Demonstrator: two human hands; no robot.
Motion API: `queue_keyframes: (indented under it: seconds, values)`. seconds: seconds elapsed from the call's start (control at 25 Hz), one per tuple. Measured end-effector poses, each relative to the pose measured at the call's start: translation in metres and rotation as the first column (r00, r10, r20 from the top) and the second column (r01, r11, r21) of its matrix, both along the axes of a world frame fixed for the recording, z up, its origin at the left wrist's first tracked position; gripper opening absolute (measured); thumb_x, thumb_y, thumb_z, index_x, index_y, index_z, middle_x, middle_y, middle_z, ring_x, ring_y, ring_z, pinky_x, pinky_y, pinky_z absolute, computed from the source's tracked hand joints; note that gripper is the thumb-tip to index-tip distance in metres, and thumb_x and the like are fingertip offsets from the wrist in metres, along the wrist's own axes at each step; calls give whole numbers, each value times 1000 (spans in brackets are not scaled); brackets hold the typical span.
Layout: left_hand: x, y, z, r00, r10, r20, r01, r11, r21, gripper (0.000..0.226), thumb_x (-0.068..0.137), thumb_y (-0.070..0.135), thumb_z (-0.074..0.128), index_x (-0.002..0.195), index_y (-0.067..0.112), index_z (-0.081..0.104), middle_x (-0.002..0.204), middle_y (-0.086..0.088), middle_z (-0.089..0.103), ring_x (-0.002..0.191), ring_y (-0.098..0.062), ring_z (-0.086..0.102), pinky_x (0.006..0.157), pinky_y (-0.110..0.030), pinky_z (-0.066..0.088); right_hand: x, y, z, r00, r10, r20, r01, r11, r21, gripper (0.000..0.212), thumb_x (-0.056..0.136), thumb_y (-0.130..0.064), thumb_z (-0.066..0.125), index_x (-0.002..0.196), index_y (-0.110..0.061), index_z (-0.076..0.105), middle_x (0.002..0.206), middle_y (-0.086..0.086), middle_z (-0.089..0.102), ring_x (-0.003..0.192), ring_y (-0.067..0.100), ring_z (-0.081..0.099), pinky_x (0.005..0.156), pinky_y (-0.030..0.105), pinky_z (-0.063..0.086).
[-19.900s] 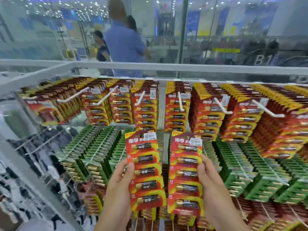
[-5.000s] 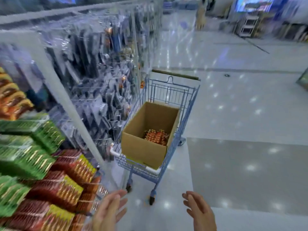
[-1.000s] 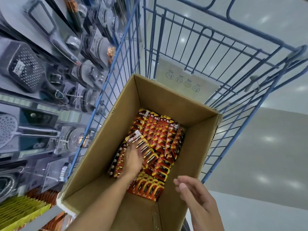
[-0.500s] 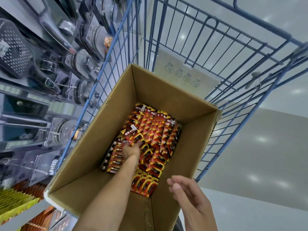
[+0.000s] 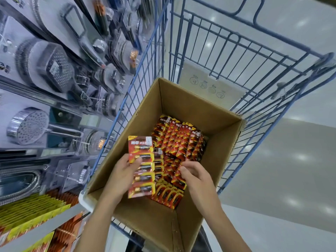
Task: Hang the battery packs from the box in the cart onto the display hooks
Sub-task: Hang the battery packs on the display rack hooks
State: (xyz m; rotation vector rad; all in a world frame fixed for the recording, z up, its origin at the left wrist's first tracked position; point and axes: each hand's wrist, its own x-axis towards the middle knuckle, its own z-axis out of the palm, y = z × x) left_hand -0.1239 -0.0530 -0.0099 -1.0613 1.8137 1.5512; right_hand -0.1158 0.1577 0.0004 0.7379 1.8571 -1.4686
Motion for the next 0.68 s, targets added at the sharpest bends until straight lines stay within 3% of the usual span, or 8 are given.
queue_keyframes:
  seconds: [0.08, 0.16, 0.24, 0.36, 0.52, 0.6, 0.68]
  values:
    - [18, -14, 43, 997, 52, -49, -49, 998, 42, 19, 101, 30, 60, 118, 22, 66, 103, -6, 80, 89, -29, 79, 71, -39, 64, -19, -21, -39, 993, 116, 37, -118, 992, 45, 23, 103, -34, 58, 124, -26, 60, 113, -16, 61, 102, 0, 58, 75, 13, 42]
    - [30, -27, 57, 993, 107, -55, -105, 994, 37, 26, 97, 33, 63, 120, 24, 69, 105, -8, 80, 90, -32, 79, 78, -43, 61, -35, -42, -92, 971, 194, 143, -210, 972, 106, 31, 102, -29, 59, 130, -16, 58, 114, -6, 61, 102, 12, 59, 75, 20, 46]
    - [37, -36, 59, 981, 181, -62, -178, 983, 49, 25, 95, 34, 64, 117, 27, 72, 106, -10, 80, 90, -34, 78, 85, -47, 59, -42, -62, -142, 935, 220, 279, -257, 961, 103, 33, 99, -22, 62, 128, -6, 60, 118, 7, 67, 106, 24, 64, 89, 34, 53]
    - [41, -43, 52, 958, 282, -54, -279, 959, 60, 23, 92, 34, 66, 113, 29, 75, 105, -11, 80, 89, -35, 78, 90, -52, 57, -35, -85, -200, 910, 285, 301, -316, 947, 59, 37, 98, -22, 66, 130, -7, 61, 132, 10, 66, 114, 27, 63, 100, 34, 48]
    - [47, -54, 42, 919, 393, -33, -391, 918, 63, 19, 86, 32, 68, 101, 29, 78, 101, -13, 80, 82, -36, 79, 81, -54, 61, -15, -115, -257, 943, 173, 284, -226, 960, 165, 90, 80, -40, 85, 150, -11, 38, 147, 11, 50, 137, 33, 48, 115, 42, 42]
    - [50, -60, 39, 906, 422, -24, -419, 904, 91, 18, 86, 31, 68, 99, 29, 79, 101, -13, 80, 80, -35, 79, 69, -50, 65, -7, -125, -276, 947, 171, 273, -239, 940, 242, 86, 77, -39, 88, 146, -12, 44, 141, 9, 55, 132, 32, 53, 110, 44, 47]
    - [53, -64, 35, 899, 437, -24, -432, 895, 116, 20, 85, 31, 67, 103, 28, 77, 102, -13, 80, 81, -33, 79, 64, -45, 66, -4, -125, -282, 938, 234, 255, -290, 935, 206, 69, 80, -29, 86, 140, -16, 55, 133, 4, 64, 124, 27, 60, 105, 42, 52]
